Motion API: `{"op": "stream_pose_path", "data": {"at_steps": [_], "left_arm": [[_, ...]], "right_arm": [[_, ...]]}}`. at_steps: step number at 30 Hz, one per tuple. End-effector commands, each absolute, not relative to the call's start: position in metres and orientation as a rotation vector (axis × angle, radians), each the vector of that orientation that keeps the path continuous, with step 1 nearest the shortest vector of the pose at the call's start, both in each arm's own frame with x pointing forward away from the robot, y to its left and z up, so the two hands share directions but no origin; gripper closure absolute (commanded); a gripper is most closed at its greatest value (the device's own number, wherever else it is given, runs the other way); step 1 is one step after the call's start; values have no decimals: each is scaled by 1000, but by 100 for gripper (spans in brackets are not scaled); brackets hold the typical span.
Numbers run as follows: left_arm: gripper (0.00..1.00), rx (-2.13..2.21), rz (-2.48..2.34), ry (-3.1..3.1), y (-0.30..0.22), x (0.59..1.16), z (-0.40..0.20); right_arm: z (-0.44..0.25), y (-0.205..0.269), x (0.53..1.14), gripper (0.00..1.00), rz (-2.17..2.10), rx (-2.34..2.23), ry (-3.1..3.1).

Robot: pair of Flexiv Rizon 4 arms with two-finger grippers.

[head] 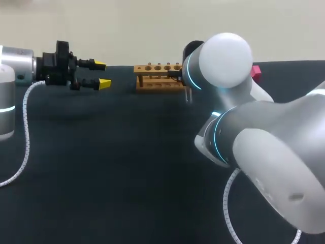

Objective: Grasp the test tube, adjust it, and insert it.

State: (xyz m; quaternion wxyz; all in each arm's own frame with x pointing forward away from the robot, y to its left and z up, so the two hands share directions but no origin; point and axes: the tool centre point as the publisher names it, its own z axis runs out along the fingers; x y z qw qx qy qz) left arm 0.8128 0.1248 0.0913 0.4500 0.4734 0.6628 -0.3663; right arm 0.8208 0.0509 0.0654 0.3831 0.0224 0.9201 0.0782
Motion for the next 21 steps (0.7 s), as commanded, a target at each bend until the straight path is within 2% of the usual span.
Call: {"op": "stream_pose_path", "data": {"at_steps": [1,21], "left_arm": [[0,1167,-902,1634,125,811,90],[0,1167,-902,1634,125,811,90]], "right_arm": [[63,53,828,100,205,56,2353],[47,57,834,100,227,30,2411]]}}
